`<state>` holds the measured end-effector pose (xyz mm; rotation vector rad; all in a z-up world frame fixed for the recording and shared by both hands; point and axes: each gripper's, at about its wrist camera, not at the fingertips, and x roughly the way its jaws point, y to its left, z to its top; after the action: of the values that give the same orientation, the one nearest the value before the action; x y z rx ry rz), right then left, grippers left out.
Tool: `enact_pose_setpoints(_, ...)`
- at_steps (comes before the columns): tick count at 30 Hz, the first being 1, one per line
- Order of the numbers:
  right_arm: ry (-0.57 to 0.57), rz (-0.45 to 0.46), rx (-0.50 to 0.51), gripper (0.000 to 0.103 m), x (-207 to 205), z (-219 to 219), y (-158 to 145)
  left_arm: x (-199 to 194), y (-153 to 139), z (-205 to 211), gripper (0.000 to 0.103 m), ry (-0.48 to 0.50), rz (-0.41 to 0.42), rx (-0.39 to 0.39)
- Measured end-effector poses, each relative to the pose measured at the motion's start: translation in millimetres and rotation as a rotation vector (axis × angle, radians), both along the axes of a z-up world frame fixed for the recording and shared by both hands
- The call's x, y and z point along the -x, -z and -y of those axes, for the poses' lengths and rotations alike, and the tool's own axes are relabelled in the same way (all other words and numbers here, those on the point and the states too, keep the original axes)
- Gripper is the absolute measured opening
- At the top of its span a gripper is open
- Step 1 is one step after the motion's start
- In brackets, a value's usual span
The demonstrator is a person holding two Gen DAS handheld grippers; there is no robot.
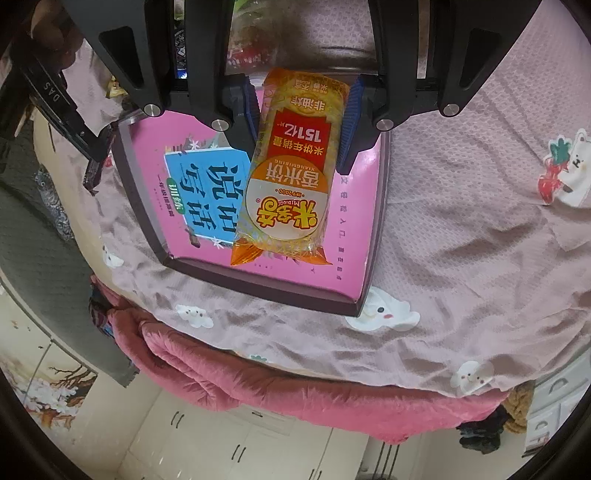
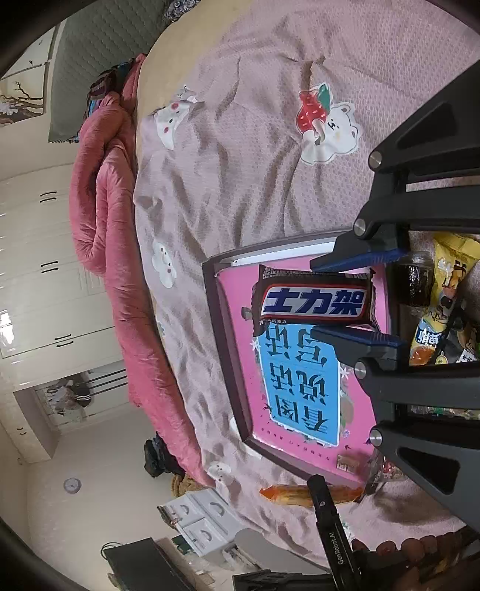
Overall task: Organize snacks
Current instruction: 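Carry the yellow bag into the tray with the left tool while the right tool places the Snickers bar there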
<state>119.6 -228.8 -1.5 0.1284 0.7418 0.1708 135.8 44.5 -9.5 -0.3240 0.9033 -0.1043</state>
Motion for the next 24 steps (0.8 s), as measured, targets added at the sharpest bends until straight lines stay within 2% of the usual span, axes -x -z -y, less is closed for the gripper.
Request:
enact_pose_setpoints(12,0.016,-0.038,0.066,0.03,-4,-1,14,-1,10,5,0.038,0.014,-0.021,-0.009)
enact_pose_setpoints(24,0.043,-0.069,0.075,0.03,-5,6,21,-5,15,7,0.038,0.009,-0.028,-0.011)
